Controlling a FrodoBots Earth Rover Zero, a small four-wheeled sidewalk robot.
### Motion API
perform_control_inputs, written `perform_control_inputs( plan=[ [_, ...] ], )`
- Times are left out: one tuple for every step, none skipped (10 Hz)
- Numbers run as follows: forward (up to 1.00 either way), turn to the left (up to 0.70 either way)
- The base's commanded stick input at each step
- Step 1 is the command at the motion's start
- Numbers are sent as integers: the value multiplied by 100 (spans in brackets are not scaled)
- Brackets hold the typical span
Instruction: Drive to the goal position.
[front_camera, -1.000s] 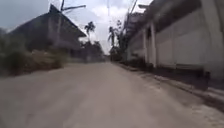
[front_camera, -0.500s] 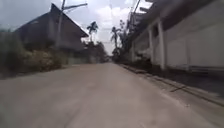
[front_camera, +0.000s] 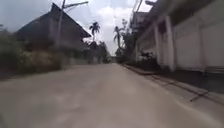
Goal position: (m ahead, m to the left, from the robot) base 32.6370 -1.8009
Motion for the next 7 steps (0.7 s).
perform_control_inputs(
  plan=[
    [100, 0],
    [100, 0],
    [100, 0],
    [100, 0],
    [100, 0],
    [100, 0],
    [100, 0]
  ],
)
